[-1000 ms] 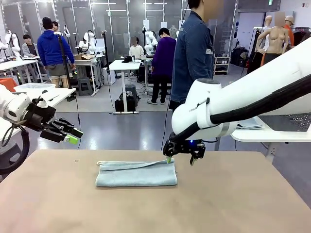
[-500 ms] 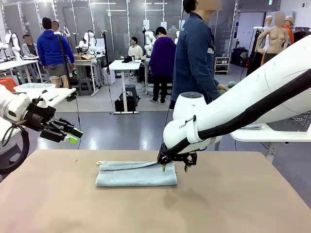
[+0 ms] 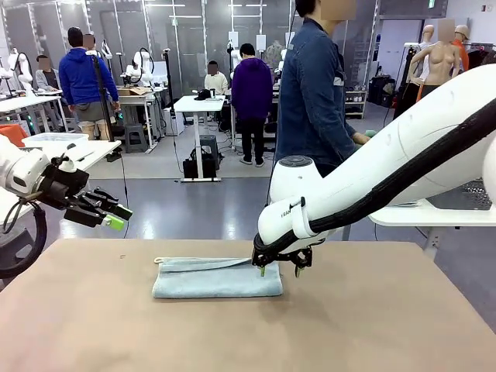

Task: Fold the towels and place them in the basket.
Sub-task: When a person lays out a Towel with hook on the table, fold it in half twice.

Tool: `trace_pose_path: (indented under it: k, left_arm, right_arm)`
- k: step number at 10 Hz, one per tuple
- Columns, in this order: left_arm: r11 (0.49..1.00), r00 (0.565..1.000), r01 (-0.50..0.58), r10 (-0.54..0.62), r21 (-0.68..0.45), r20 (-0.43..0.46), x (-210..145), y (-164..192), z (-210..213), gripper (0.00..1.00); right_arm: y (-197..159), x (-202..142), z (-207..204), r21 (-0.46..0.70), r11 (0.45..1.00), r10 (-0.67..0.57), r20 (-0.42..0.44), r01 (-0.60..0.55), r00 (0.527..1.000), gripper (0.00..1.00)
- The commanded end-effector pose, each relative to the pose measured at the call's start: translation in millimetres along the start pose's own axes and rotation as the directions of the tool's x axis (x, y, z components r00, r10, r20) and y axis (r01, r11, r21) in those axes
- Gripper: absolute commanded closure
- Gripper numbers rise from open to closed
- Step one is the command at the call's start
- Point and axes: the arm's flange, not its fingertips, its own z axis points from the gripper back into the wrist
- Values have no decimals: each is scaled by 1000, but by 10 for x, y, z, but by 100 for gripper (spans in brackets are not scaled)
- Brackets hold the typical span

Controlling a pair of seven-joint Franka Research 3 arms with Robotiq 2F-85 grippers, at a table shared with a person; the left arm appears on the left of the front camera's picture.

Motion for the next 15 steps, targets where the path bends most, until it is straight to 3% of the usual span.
trace_pose_path:
  k: [1, 2, 5, 7, 9, 10, 13, 14, 15]
  left_arm:
    - [1000, 1000, 6, -6, 5, -1, 6, -29, 3, 41]
    - [1000, 1000, 6, -6, 5, -1, 6, -29, 3, 41]
    - [1000, 1000, 6, -6, 5, -1, 6, -29, 3, 41]
    - [1000, 1000, 6, -6, 5, -1, 6, -29, 3, 41]
    - [1000, 1000, 6, -6, 5, -1, 6, -29, 3, 41]
    - [1000, 1000, 6, -6, 5, -1, 6, -29, 3, 41]
    - [1000, 1000, 6, -6, 5, -1, 6, -29, 3, 41]
    - [1000, 1000, 6, -6, 5, -1, 6, -29, 3, 41]
    - [1000, 1000, 6, -6, 5, -1, 6, -29, 3, 41]
  right_arm:
    - [101, 82, -100, -26, 999, -30, 30, 31, 999, 0]
    - [101, 108, -130, -27, 999, -29, 29, 30, 999, 6]
    - [99, 153, -202, -30, 999, -33, 29, 34, 999, 10]
    - [105, 161, -232, -30, 999, -35, 29, 36, 999, 25]
    - [123, 168, -234, -25, 999, -36, 28, 36, 999, 25]
    - [124, 174, -235, -25, 999, -38, 27, 38, 999, 40]
    - [167, 181, -262, -23, 999, -36, 14, 36, 999, 40]
    - [173, 183, -266, -26, 999, -33, 16, 34, 999, 60]
    - [180, 179, -270, -29, 999, -38, 15, 38, 999, 60]
